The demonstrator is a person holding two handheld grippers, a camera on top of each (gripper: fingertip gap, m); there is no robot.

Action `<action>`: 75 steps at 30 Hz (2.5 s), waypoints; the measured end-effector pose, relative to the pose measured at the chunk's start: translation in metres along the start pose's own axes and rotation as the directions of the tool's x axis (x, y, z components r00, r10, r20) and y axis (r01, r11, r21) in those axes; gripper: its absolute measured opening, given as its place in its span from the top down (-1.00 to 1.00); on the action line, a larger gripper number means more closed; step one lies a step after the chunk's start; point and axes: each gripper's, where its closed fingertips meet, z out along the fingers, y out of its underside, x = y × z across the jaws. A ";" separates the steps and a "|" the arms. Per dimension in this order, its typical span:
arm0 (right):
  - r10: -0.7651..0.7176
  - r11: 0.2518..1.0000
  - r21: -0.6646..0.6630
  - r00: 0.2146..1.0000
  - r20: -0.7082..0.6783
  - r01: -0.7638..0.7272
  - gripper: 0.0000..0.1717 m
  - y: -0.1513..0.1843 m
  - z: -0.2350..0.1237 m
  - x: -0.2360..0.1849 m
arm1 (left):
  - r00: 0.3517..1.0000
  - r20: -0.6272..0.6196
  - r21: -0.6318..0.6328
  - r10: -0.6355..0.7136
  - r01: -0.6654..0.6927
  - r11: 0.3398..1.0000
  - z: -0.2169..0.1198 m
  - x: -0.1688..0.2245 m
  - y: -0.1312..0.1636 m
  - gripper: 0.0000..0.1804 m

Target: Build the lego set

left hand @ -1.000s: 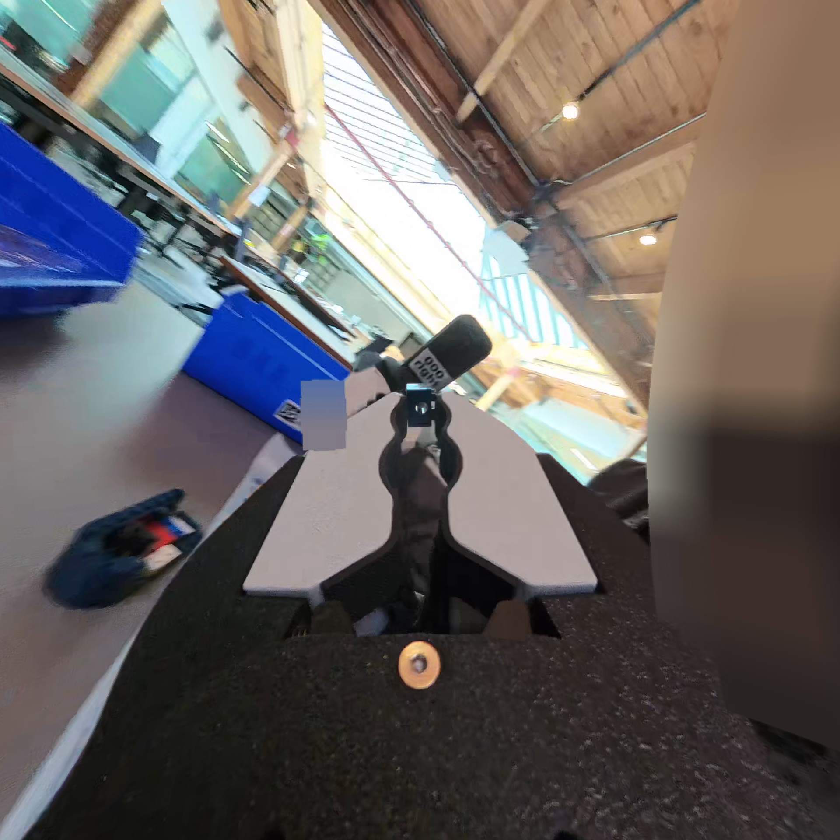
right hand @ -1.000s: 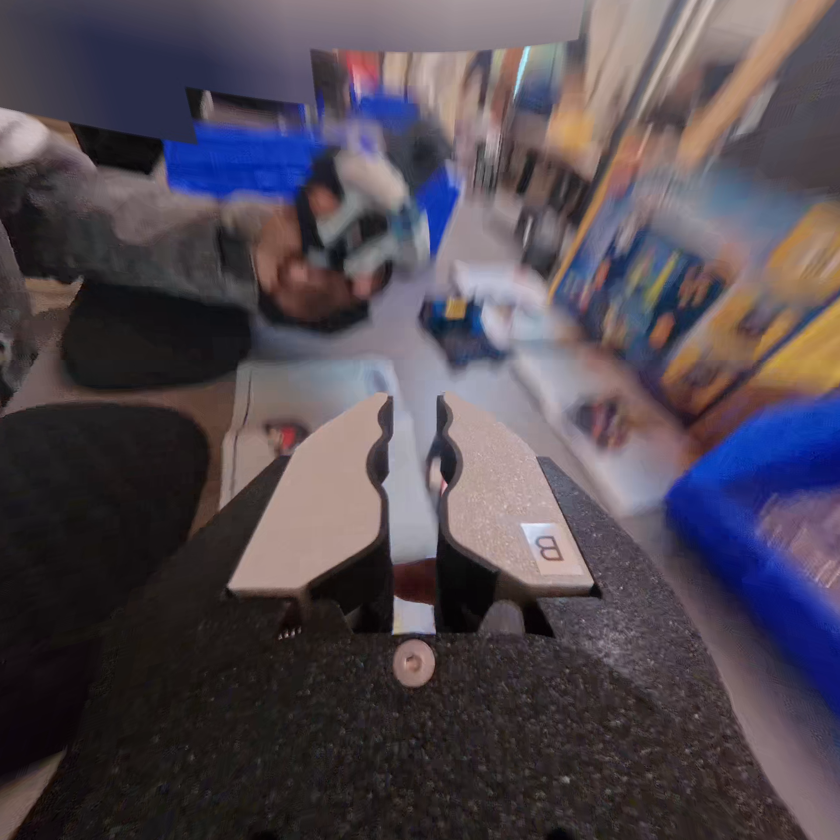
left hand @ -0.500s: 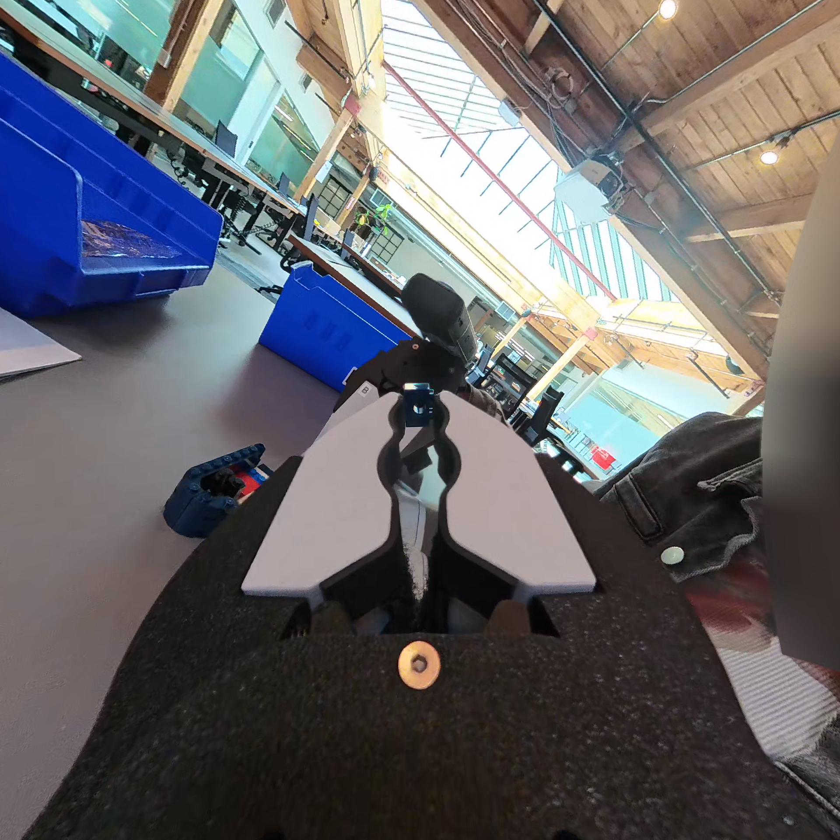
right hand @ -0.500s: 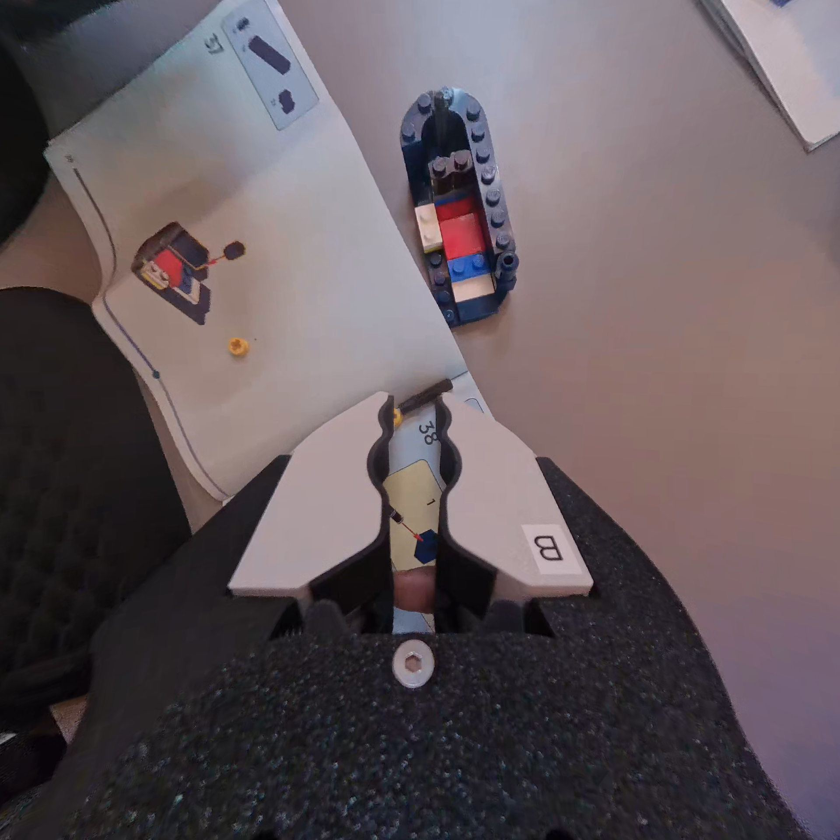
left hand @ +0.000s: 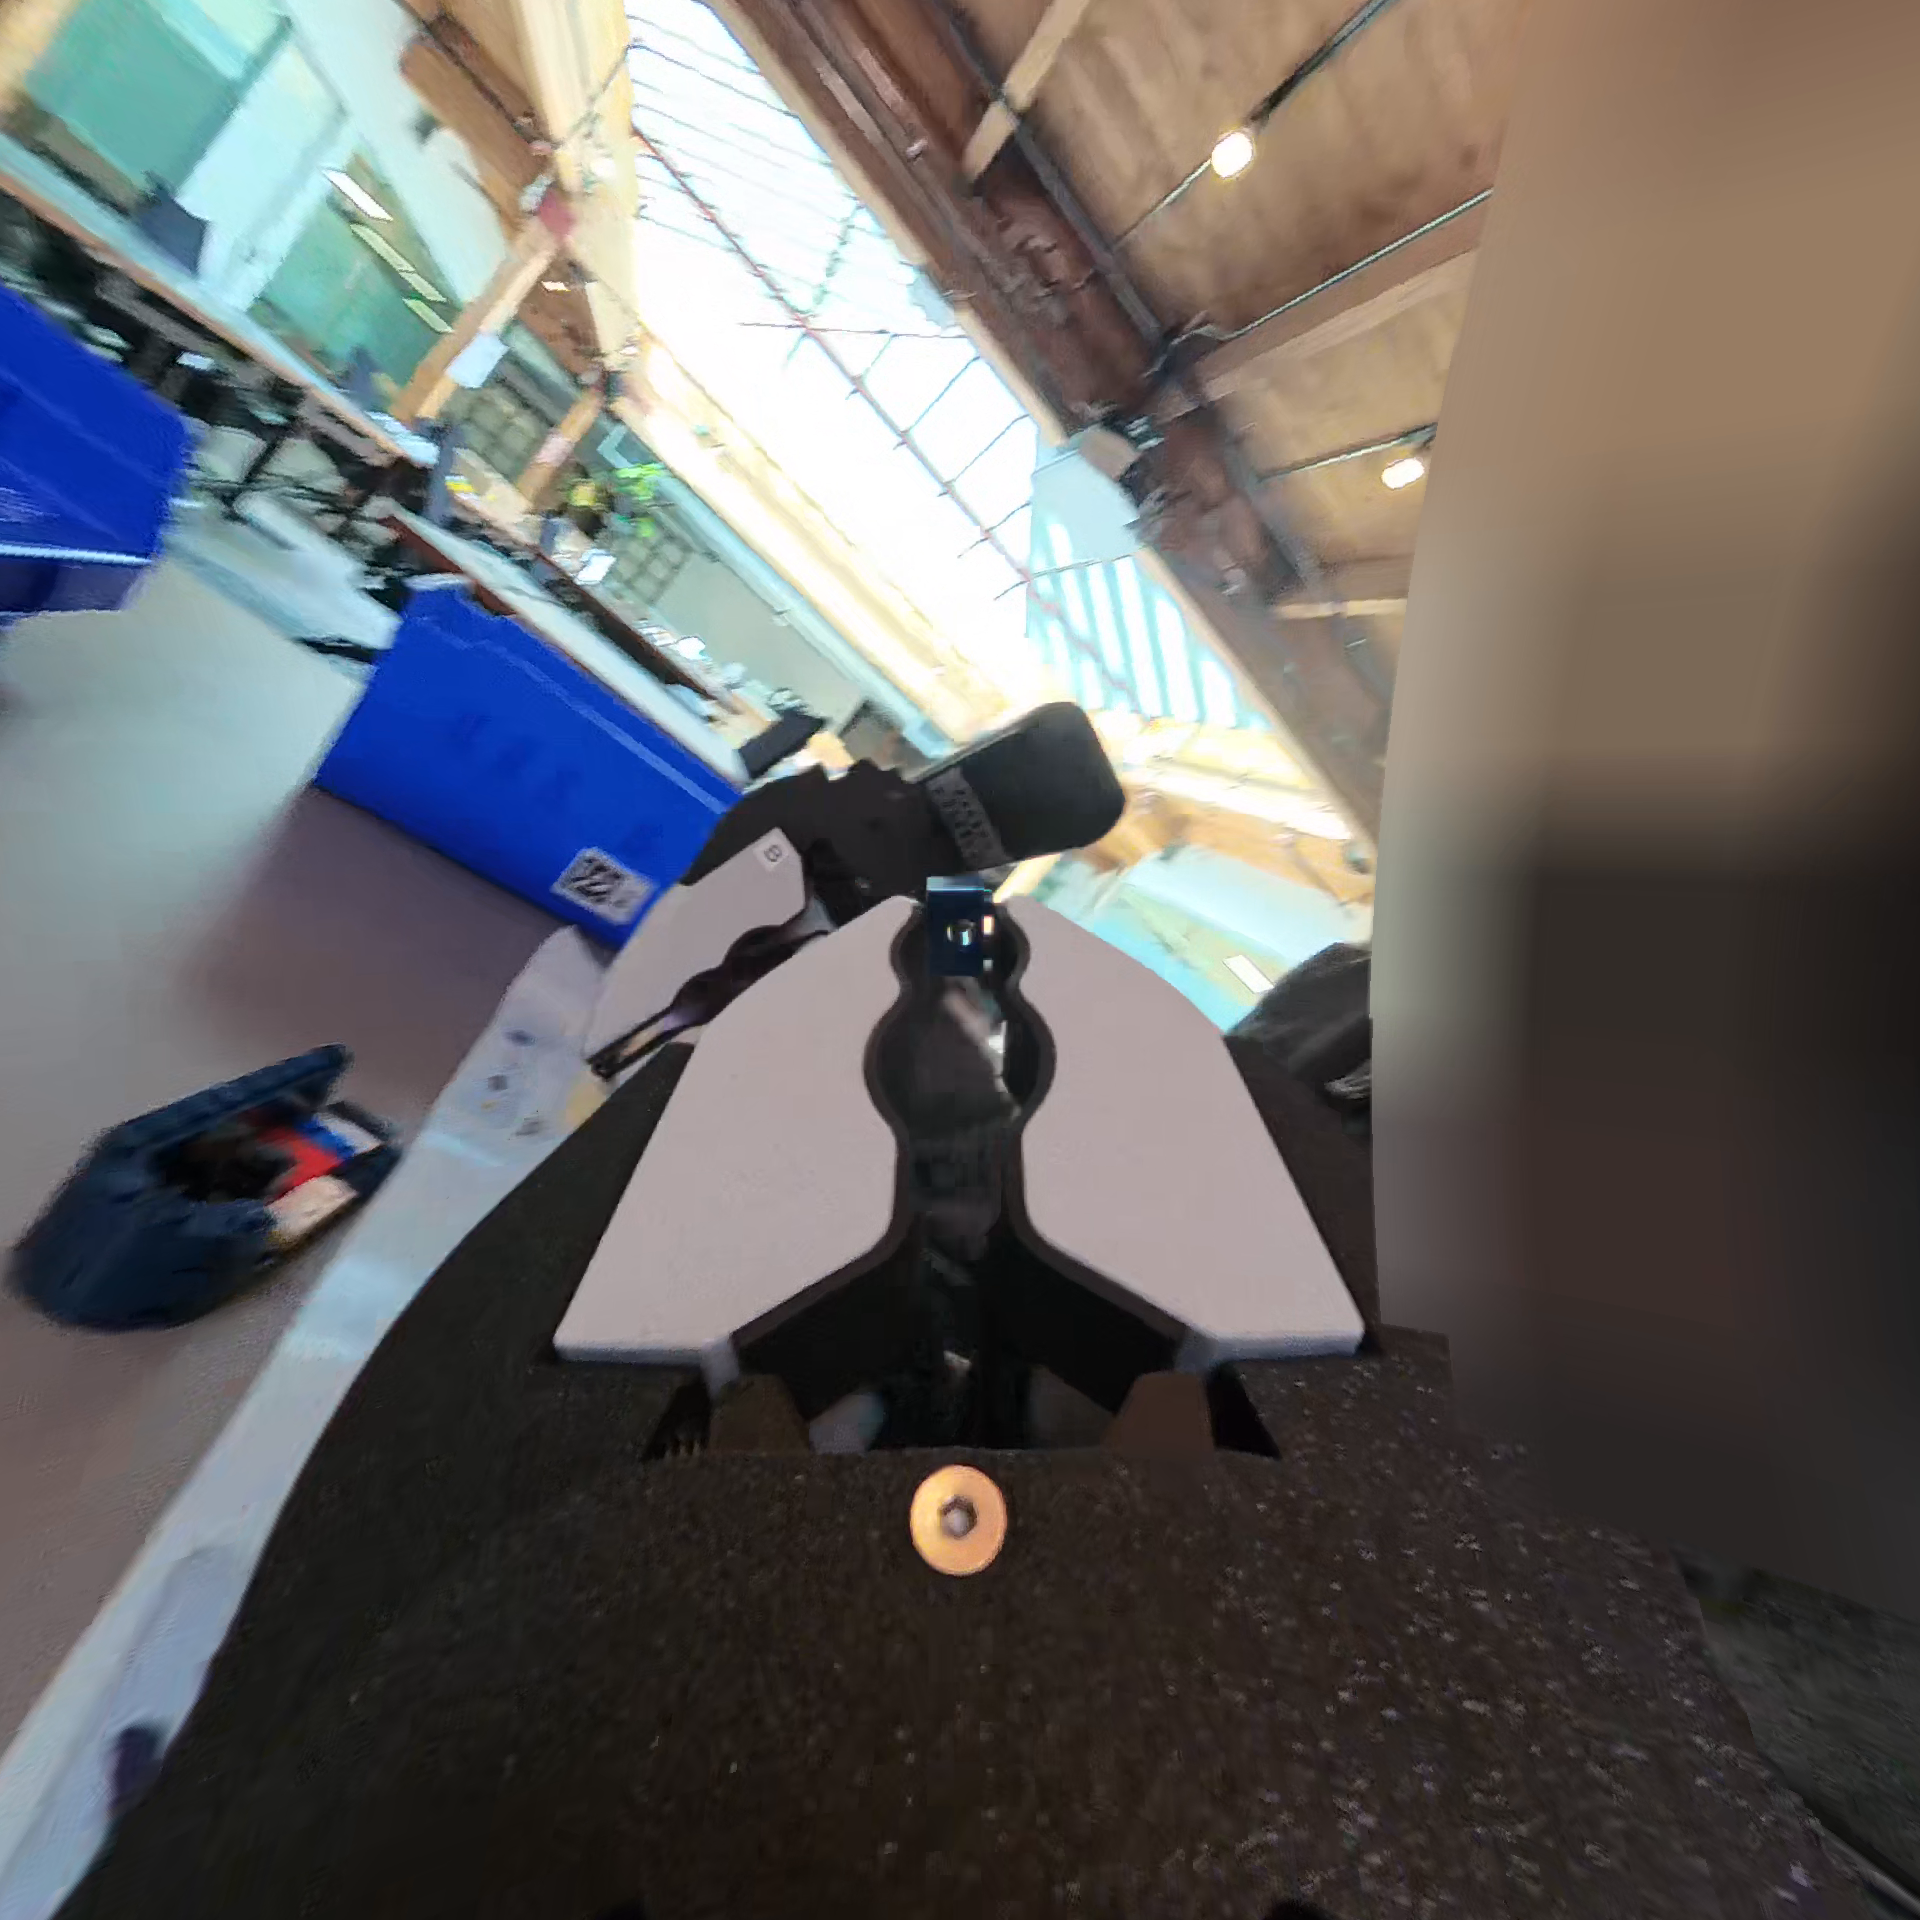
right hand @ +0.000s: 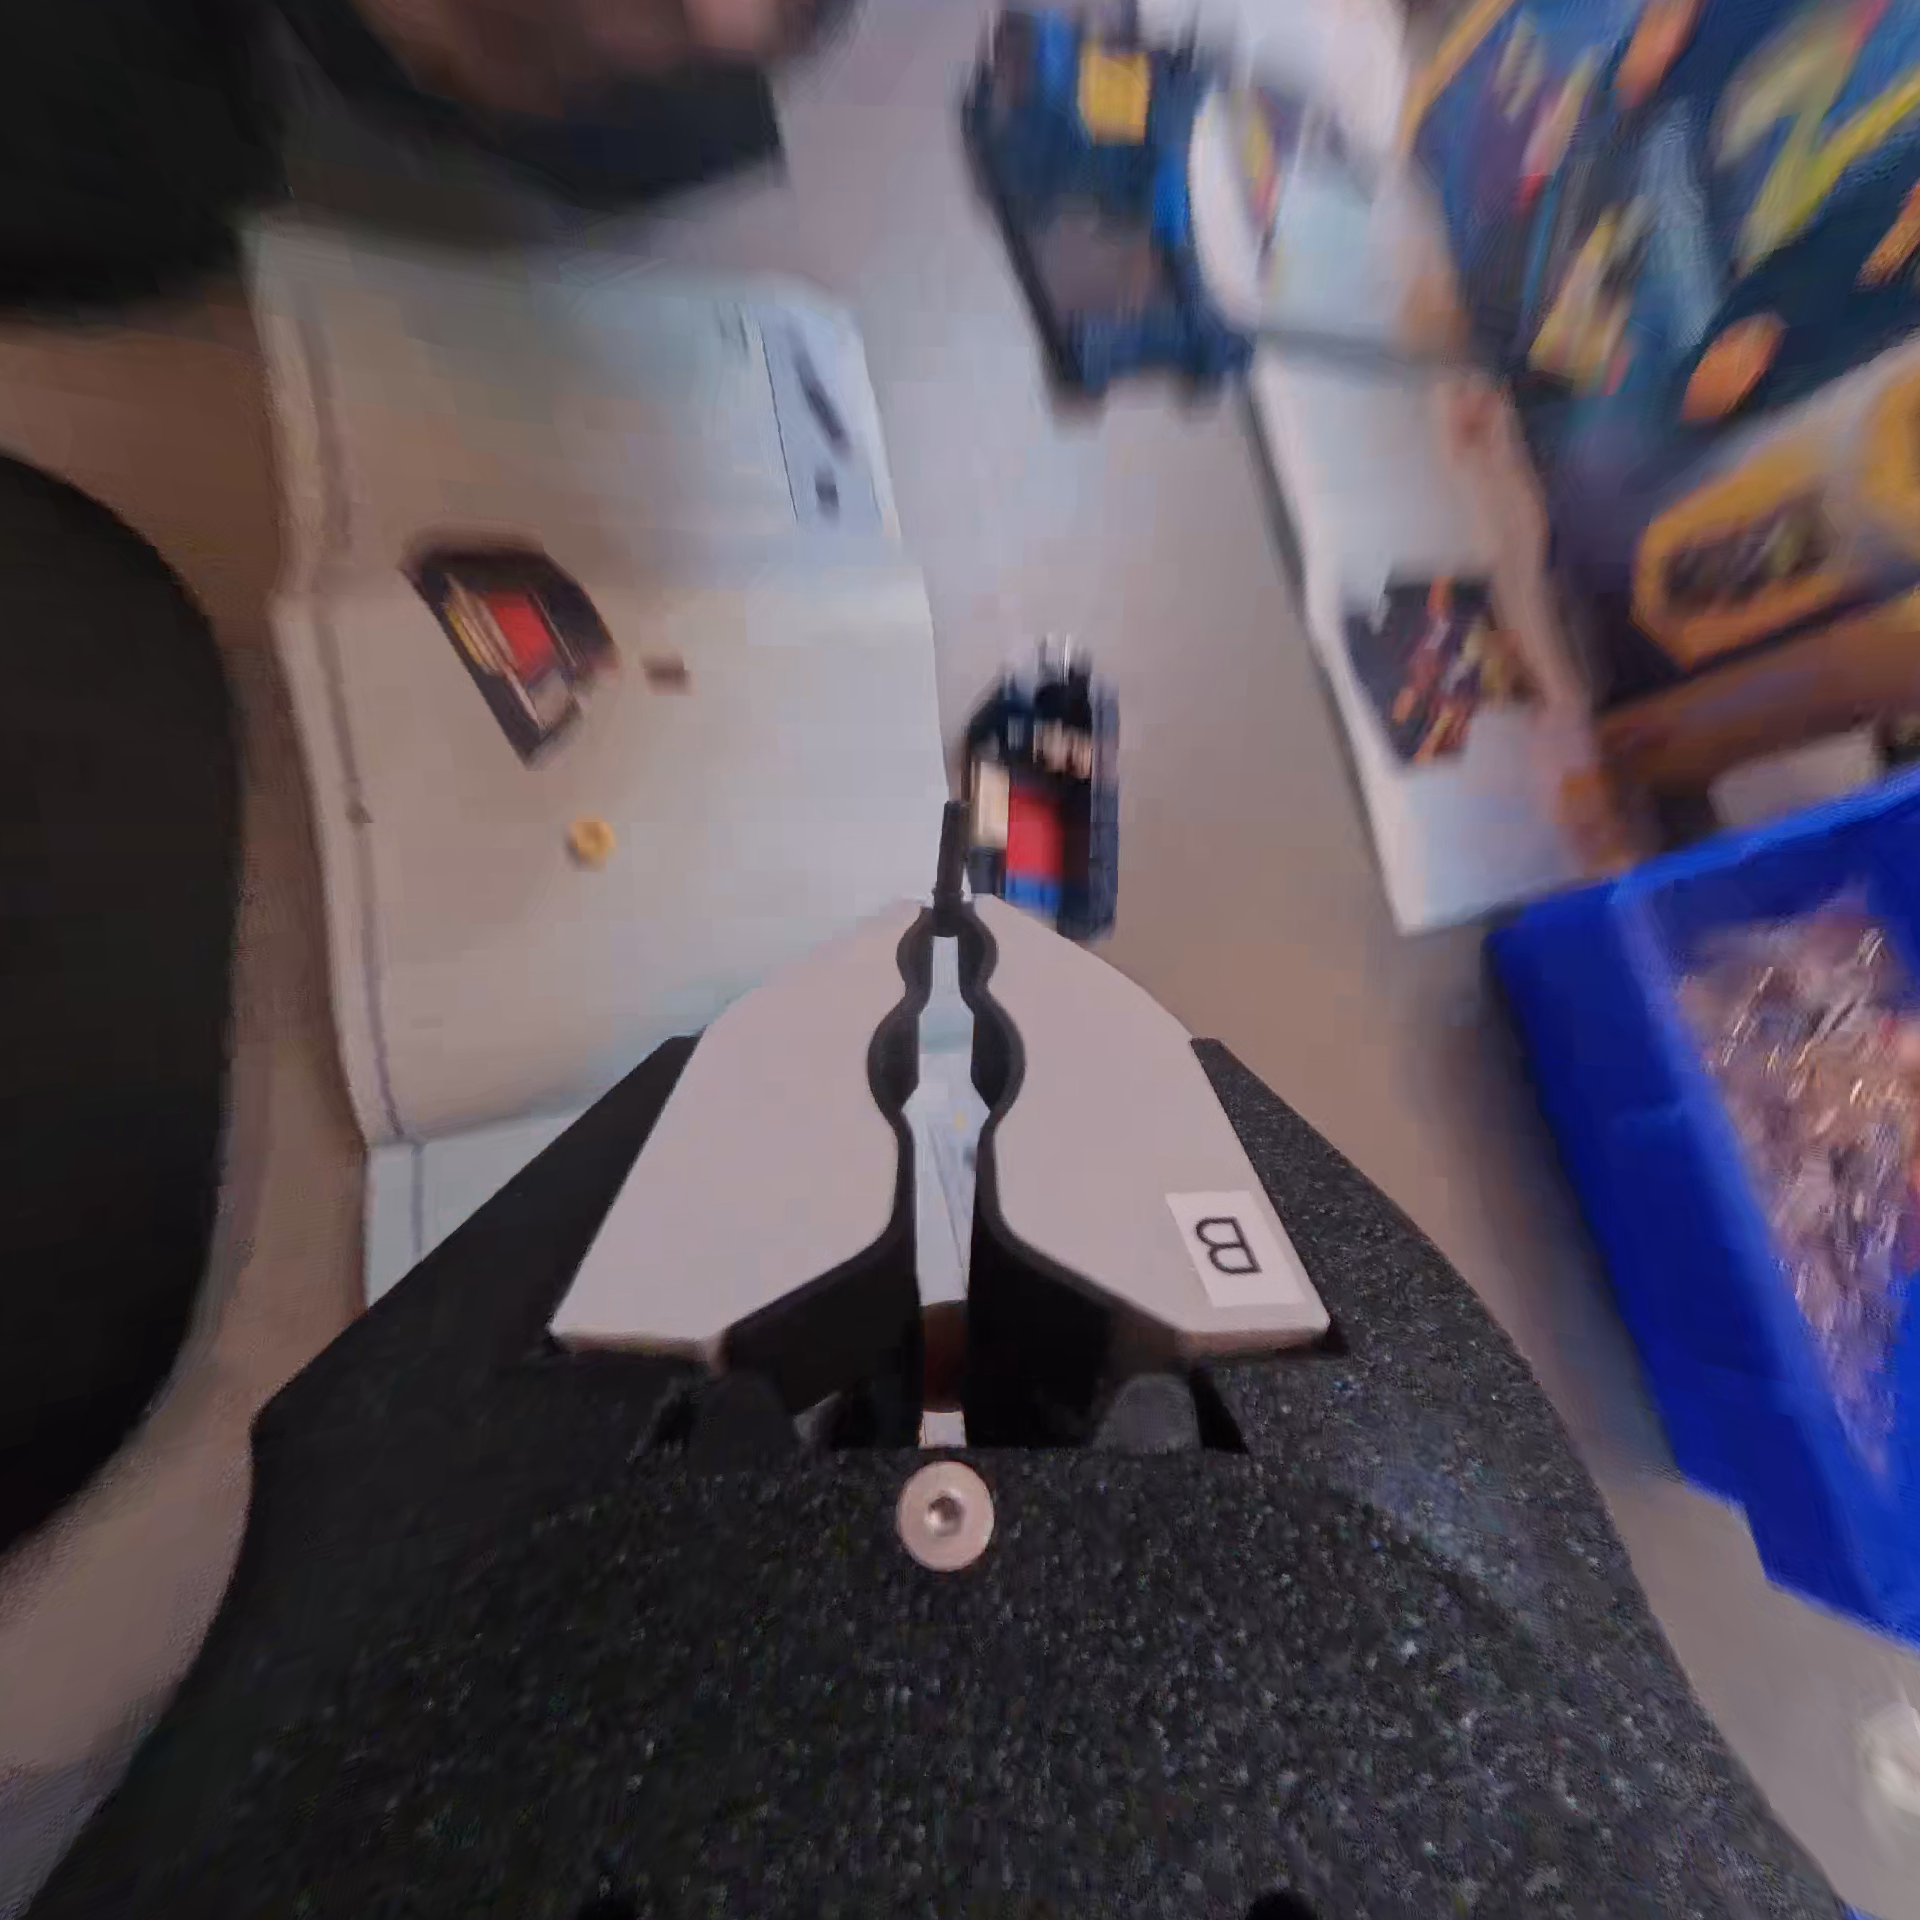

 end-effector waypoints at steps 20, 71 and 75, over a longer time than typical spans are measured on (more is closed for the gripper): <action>0.298 0.472 0.320 0.490 0.819 -0.822 0.96 -0.108 -0.038 -0.031 | 0.948 -0.225 -0.087 -0.224 0.210 0.974 0.004 0.018 0.016 0.88; 0.278 0.231 0.832 0.854 0.441 -0.505 0.96 -0.065 -0.156 0.051 | 0.996 -0.021 -0.183 -0.087 0.082 0.980 0.007 -0.007 0.035 0.88; 0.278 0.228 0.833 0.853 0.441 -0.504 0.96 -0.064 -0.156 0.052 | 0.996 -0.018 -0.183 -0.085 0.080 0.980 0.007 -0.008 0.035 0.88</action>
